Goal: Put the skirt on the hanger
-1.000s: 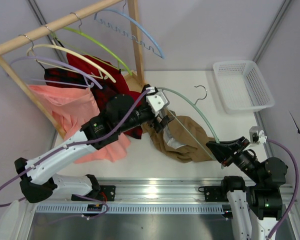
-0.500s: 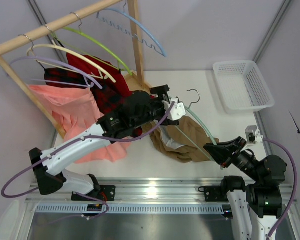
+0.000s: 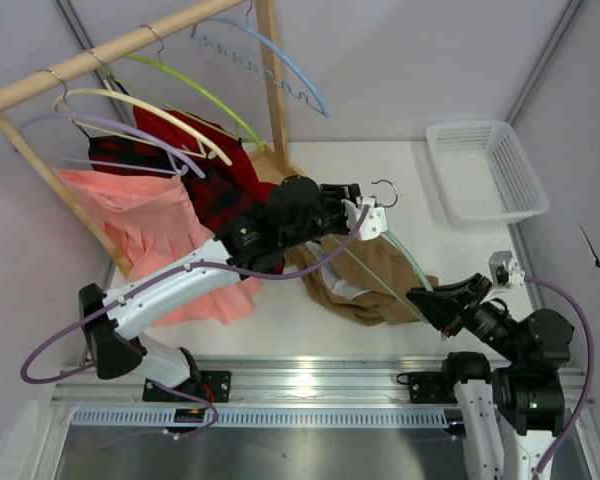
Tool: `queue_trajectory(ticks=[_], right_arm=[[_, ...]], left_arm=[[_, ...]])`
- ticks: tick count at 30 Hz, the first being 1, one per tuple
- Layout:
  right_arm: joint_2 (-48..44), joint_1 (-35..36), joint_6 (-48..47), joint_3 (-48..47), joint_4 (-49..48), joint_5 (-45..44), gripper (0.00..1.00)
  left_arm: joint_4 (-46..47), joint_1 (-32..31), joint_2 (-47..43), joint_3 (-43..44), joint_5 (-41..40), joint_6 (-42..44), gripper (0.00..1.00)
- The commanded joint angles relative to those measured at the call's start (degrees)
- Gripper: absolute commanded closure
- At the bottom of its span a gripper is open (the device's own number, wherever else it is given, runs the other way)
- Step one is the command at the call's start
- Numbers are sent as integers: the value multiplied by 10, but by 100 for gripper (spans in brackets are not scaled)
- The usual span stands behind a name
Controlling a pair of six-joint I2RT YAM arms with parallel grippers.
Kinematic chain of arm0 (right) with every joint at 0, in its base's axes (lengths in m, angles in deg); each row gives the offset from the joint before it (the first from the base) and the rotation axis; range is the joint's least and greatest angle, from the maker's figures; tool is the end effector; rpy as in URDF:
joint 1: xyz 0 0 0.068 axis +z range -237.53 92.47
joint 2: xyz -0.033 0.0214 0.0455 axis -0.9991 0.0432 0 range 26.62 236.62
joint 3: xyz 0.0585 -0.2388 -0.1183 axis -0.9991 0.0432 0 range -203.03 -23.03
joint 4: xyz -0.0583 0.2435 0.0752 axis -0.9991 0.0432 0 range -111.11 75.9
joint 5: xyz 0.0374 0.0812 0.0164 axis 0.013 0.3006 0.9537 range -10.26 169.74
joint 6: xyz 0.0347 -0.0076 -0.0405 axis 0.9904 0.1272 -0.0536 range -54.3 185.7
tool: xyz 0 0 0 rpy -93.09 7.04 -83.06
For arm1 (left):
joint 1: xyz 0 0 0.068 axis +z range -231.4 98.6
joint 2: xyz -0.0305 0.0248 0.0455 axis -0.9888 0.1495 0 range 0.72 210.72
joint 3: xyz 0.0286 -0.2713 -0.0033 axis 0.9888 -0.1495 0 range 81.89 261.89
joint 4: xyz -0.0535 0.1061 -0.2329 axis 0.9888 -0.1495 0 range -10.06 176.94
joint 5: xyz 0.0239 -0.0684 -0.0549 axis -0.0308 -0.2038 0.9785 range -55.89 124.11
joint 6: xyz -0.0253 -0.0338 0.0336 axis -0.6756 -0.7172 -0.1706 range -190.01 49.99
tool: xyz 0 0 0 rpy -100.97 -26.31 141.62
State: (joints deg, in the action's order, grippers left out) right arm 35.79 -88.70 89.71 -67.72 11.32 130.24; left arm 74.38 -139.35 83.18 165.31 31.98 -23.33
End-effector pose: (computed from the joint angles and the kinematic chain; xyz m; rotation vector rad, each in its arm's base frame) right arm 0.0208 0.0271 0.3520 -0.3885 1.5732 0.9736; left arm 0.1797 -0.2847 0.4173 1.3875 1.1060 -0.1093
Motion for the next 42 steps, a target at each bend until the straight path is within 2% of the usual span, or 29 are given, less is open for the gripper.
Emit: queue_trajectory(ticks=[1,3,4,7,12,13,15,17,18,22,26,32,37,41,42], right_arm=[[5,4,-10,-23,-29,16,100],[7,4,-10,-22,-25,15,100],[7,4,-11,-21,-24,14,100],[11,4,-13,-22,-6,-10,100],[33,3,-27,-40,61,-92,100],[37,3,-33,-43,72,-108,89],[52,3,-39,-51,99,-156,83],[59,3,-39,-55,114,-186,67],[64,3,-35,-60,119,-219,63],[70,3,-28,-75,120,-259,45],[75,3,-20,-85,141,-317,39],[62,4,-3,-91,179,-385,36],[19,4,12,-76,167,-359,35],[15,2,4,-22,160,-308,36],[17,2,5,-8,156,-292,36]], left_arm=[[25,3,14,39,17,16,58],[25,3,16,41,21,11,71],[25,3,14,41,40,10,84],[29,6,6,32,46,6,100],[47,6,-24,11,34,-2,100],[55,6,-29,-4,25,-4,100],[82,6,-41,-17,-21,-10,100],[104,6,-58,-48,-54,2,100],[118,6,-62,-68,-79,8,100],[148,6,-69,-91,-132,22,100],[169,12,-59,-100,-175,25,100],[173,30,-34,-97,-215,25,100],[148,45,-12,-76,-221,17,100],[127,50,16,-50,-246,-3,100],[100,53,24,-11,-255,-11,100]])
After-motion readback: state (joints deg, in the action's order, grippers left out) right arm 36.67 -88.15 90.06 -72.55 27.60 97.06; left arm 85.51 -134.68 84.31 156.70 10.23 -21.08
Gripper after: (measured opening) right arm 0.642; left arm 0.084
